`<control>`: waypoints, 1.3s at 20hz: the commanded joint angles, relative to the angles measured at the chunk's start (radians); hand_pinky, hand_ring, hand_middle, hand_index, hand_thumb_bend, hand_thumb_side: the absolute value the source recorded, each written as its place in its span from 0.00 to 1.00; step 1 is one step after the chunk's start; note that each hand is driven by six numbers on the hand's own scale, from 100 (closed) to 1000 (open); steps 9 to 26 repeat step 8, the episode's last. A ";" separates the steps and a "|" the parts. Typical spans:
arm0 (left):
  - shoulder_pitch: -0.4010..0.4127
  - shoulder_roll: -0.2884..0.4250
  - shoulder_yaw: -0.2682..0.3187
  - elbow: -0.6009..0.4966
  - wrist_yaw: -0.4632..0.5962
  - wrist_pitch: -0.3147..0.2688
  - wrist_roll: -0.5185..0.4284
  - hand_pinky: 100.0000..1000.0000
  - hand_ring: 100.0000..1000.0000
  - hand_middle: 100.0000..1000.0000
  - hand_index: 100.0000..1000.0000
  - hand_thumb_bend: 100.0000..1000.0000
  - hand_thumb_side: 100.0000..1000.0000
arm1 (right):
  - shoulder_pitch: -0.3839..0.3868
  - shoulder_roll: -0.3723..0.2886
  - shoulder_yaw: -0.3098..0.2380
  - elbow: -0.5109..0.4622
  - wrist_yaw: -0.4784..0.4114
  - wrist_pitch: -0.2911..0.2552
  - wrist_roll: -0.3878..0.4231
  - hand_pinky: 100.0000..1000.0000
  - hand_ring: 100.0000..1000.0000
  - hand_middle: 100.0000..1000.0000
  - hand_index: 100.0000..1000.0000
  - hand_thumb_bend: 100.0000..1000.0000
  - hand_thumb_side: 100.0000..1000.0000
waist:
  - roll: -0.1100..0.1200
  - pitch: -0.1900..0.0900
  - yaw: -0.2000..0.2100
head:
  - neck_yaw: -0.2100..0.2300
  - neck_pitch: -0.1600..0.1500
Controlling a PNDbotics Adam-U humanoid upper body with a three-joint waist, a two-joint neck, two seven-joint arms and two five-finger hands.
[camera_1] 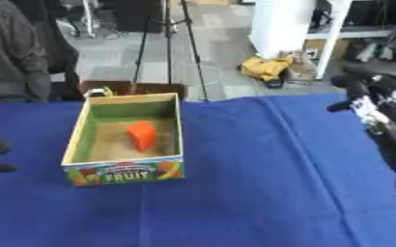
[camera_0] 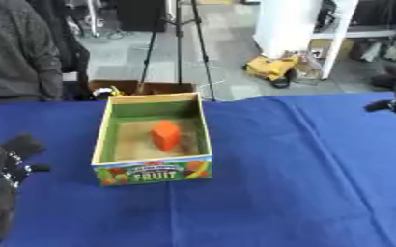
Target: Pick up objects on the table and place them in the box.
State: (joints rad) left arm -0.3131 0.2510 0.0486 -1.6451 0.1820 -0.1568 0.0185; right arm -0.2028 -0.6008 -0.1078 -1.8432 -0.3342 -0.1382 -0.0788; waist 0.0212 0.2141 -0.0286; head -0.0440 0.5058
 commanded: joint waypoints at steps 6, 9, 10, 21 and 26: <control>0.011 0.016 0.013 0.002 -0.013 -0.003 0.028 0.57 0.79 0.70 0.77 0.74 0.79 | 0.075 0.152 -0.072 -0.046 -0.002 0.023 -0.022 0.60 0.90 0.74 0.87 0.00 0.59 | 0.021 -0.008 -0.031 | 0.008 0.033; 0.016 0.017 0.014 0.007 -0.015 -0.001 0.030 0.58 0.80 0.70 0.77 0.74 0.79 | 0.078 0.164 -0.072 -0.043 0.003 0.027 -0.018 0.59 0.89 0.74 0.88 0.00 0.59 | 0.024 -0.007 -0.030 | 0.006 0.040; 0.016 0.017 0.014 0.007 -0.015 -0.001 0.030 0.58 0.80 0.70 0.77 0.74 0.79 | 0.078 0.164 -0.072 -0.043 0.003 0.027 -0.018 0.59 0.89 0.74 0.88 0.00 0.59 | 0.024 -0.007 -0.030 | 0.006 0.040; 0.016 0.017 0.014 0.007 -0.015 -0.001 0.030 0.58 0.80 0.70 0.77 0.74 0.79 | 0.078 0.164 -0.072 -0.043 0.003 0.027 -0.018 0.59 0.89 0.74 0.88 0.00 0.59 | 0.024 -0.007 -0.030 | 0.006 0.040; 0.016 0.017 0.014 0.007 -0.015 -0.001 0.030 0.58 0.80 0.70 0.77 0.74 0.79 | 0.078 0.164 -0.072 -0.043 0.003 0.027 -0.018 0.59 0.89 0.74 0.88 0.00 0.59 | 0.024 -0.007 -0.030 | 0.006 0.040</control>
